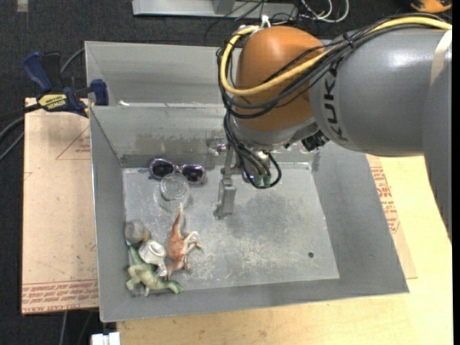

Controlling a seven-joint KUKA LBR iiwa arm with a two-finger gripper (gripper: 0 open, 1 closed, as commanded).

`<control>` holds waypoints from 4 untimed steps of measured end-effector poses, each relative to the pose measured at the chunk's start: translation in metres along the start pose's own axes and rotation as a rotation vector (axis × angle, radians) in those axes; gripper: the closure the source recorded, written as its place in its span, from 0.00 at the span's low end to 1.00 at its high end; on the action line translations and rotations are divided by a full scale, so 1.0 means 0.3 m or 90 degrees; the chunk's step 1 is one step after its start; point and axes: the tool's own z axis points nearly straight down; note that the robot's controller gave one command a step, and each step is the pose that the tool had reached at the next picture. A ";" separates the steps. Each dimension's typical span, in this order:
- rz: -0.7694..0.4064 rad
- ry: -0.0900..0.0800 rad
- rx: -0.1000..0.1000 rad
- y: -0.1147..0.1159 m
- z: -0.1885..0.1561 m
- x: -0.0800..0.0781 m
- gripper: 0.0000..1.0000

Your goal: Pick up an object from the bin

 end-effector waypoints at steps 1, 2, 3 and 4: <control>0.002 -0.004 0.000 -0.003 -0.016 -0.004 0.00; -0.050 0.001 -0.001 0.186 0.298 0.227 0.00; -0.154 -0.008 -0.001 0.124 0.266 0.018 0.00; -0.288 -0.005 -0.002 0.103 0.467 0.273 0.00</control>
Offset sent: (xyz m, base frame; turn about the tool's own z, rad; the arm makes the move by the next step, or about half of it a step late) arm -0.0687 0.0551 -0.0887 -0.0749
